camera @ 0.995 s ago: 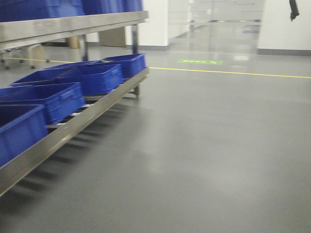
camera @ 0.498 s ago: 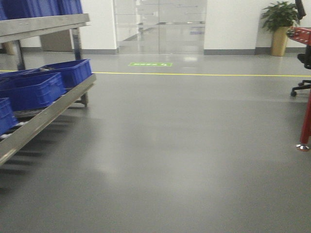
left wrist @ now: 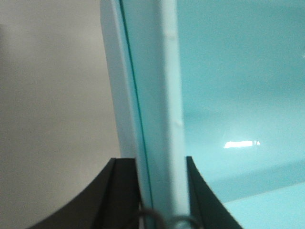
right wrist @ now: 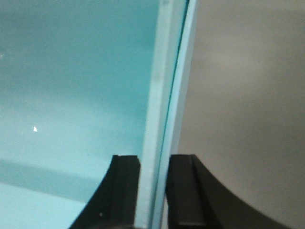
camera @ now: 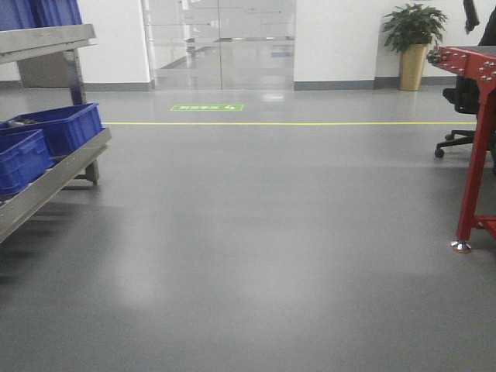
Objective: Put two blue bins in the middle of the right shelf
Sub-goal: 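Drive the base across the room carrying the teal bin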
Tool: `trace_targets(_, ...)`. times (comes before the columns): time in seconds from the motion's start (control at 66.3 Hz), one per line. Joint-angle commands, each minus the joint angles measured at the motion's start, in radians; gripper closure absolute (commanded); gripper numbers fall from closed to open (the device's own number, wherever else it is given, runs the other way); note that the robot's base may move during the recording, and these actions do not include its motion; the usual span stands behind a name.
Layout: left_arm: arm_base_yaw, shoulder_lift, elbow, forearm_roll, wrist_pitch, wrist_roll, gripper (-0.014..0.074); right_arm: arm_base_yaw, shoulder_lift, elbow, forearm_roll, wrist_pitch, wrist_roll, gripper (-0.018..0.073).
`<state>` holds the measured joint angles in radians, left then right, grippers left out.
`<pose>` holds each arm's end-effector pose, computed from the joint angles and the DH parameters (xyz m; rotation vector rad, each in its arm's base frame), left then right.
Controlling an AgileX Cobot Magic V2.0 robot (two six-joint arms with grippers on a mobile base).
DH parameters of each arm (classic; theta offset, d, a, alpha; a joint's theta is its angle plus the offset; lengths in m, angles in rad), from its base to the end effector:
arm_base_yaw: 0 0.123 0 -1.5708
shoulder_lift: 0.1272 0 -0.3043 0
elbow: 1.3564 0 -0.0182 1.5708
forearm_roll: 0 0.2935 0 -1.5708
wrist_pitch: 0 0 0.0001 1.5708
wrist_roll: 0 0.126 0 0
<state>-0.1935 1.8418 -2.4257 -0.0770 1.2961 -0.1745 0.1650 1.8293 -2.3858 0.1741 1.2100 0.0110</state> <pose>0.4285 -0.0935 0.5267 0.0398 2.2087 -0.2989 0.4342 0.0930 0.5294 -0.1945 2.1310 0.3134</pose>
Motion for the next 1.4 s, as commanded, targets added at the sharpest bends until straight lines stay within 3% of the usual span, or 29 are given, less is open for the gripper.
trace_targets(0.0, -0.003, -0.021, -0.018, -0.049, -0.093, 0.015, 0.0707, 0.006, -0.018, -0.015, 0.054, -0.076, -0.018, 0.0713)
trace_targets(1.387, -0.003, -0.021, -0.018, -0.049, -0.093, 0.015, 0.0707, 0.006, -0.018, -0.015, 0.054, -0.085, -0.018, 0.0713)
